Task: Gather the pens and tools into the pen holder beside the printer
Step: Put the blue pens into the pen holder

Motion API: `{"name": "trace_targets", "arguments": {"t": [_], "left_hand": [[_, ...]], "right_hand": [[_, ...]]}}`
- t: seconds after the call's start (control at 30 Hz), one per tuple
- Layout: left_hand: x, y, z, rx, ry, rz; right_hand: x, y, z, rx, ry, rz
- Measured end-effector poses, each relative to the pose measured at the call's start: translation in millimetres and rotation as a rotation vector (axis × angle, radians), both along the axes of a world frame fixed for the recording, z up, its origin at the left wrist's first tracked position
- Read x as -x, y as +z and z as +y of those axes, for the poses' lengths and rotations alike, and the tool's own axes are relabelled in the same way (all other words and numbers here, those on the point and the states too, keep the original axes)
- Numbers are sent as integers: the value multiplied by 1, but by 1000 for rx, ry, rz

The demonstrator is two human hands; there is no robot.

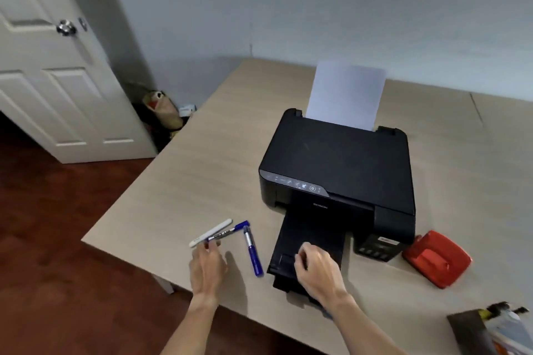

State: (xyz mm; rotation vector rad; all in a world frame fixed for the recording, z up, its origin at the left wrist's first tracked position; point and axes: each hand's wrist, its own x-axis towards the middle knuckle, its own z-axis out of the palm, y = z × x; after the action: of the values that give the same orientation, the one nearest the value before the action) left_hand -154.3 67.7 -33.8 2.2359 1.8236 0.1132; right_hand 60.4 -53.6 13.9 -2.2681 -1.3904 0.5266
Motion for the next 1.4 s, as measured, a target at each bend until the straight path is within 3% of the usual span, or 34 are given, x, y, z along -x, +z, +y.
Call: {"name": "trace_targets", "arguments": {"t": [0.1,0.3,0.4,0.57,0.7,0.9,1.1,1.23,1.4], "left_hand": [[14,-10,20,-6,39,15],[22,-24,55,-28,-49,-18],[18,-28,60,-15,-79,-30],[25,-31,58,-24,-98,-6],[26,-25,57,-54,-65,-74],[2,-6,50,-101,-253,-165],[-63,20,17,41,-594,-314],[-113,27,-18,93,-790,-341],[-179,35,-69,176,-955,-382]], "right_hand": [[39,-9,43,-7,122,-101],[90,-31,89,318,118,-337],[99,-42,101,371,124,-439],[107,-36,111,370,84,-410],[95,-23,101,192,26,-330],[32,-14,37,-110,-51,-124],[-44,-18,-75,-177,-220,-51],[-80,-9,-155,-195,-370,-53],[-120,14,-241,-261,-579,-189]]}}
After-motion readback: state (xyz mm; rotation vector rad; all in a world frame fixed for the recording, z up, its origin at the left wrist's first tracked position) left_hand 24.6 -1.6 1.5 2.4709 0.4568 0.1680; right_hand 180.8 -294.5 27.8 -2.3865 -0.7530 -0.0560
